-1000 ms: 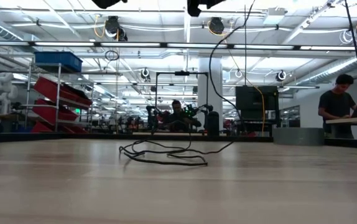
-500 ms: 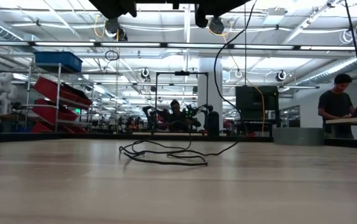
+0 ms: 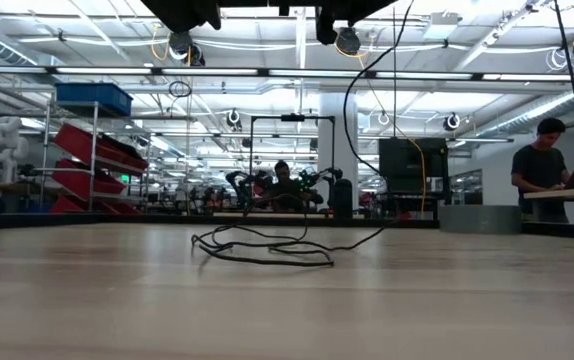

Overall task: Coil cords
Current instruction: Coil the black wire onto the spool

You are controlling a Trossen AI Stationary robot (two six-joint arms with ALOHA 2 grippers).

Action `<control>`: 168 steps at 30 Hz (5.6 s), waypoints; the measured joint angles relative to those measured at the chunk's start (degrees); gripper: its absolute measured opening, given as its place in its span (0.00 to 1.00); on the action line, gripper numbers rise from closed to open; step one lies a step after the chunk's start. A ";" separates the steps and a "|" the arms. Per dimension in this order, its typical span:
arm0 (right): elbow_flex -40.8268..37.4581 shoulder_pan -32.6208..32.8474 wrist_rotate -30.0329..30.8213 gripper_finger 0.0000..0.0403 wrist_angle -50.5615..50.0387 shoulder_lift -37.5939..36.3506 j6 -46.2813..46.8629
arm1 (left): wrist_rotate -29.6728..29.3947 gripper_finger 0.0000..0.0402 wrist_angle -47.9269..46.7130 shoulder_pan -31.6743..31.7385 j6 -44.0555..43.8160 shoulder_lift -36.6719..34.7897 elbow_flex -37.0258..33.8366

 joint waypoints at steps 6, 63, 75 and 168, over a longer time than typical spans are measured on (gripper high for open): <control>0.00 0.00 0.00 0.00 0.00 0.00 0.00 | -4.58 0.16 -0.16 0.00 0.12 0.00 0.00; 0.00 -2.12 -7.51 0.00 -11.46 0.37 4.09 | -14.92 0.00 -71.02 -0.37 -12.12 -38.21 -0.02; 0.00 -6.00 -6.99 0.00 -13.79 5.40 0.24 | -13.56 0.00 -62.72 -0.33 -12.15 -38.21 0.00; 0.00 -6.54 -5.45 0.00 -0.89 4.99 1.72 | -14.58 0.20 -46.56 -5.99 -22.42 -19.15 -1.76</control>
